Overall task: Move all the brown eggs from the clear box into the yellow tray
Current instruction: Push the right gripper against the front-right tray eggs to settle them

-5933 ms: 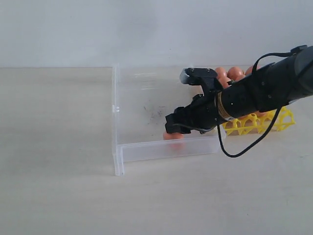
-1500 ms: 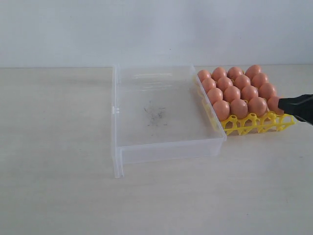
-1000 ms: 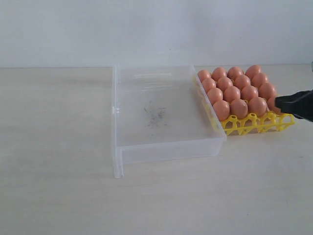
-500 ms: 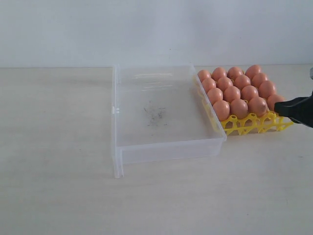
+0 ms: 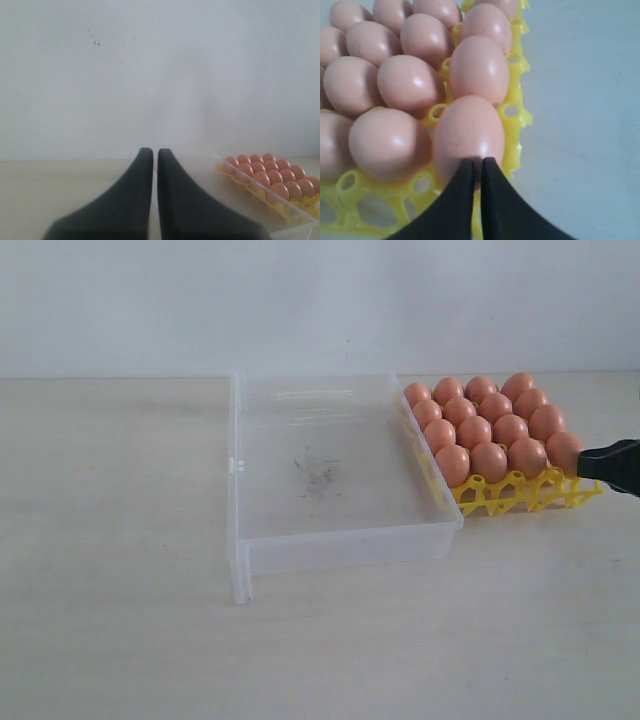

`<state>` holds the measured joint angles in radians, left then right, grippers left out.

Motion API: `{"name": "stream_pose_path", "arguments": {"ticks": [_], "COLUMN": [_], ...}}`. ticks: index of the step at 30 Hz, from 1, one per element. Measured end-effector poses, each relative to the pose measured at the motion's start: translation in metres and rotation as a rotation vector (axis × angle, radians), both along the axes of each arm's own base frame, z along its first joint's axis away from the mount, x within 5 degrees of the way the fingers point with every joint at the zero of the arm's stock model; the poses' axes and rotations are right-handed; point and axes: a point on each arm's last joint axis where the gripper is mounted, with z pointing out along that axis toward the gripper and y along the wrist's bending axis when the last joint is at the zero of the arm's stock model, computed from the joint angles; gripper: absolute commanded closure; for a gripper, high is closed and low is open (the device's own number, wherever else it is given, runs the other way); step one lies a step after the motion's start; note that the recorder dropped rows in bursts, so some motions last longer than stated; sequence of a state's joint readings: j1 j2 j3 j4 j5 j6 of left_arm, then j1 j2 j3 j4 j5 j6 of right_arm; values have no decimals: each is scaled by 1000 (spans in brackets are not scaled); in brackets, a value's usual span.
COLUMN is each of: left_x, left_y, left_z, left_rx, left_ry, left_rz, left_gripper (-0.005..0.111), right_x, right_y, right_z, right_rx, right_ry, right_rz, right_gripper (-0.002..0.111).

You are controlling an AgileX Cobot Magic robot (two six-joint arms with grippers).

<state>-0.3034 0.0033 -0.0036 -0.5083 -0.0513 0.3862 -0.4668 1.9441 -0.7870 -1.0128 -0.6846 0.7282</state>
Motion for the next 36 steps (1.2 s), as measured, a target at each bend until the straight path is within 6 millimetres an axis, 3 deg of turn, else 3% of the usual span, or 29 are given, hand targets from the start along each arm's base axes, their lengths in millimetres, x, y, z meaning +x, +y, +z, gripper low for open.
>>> {"name": "stream_pose_path", "arguments": {"ticks": [9,14,19,28,36], "left_x": [0,0,0,0,0], "left_y": [0,0,0,0,0], "left_z": [0,0,0,0,0], "left_rx": [0,0,0,0,0], "left_ry": [0,0,0,0,0], "left_rz": [0,0,0,0,0], "left_gripper": [103,103,103,103,103], "right_x": [-2,0,4,9,19], "right_y": [-3,3,-2,-5,13], "right_z": [-12,1,17,7,7], "right_rx": [7,17,-19,-22,-32], "right_ry": [63,-19,-110,-120,-101], "right_rz": [-40,32,-27,-33,27], "right_gripper": [109,109,109,109,109]}}
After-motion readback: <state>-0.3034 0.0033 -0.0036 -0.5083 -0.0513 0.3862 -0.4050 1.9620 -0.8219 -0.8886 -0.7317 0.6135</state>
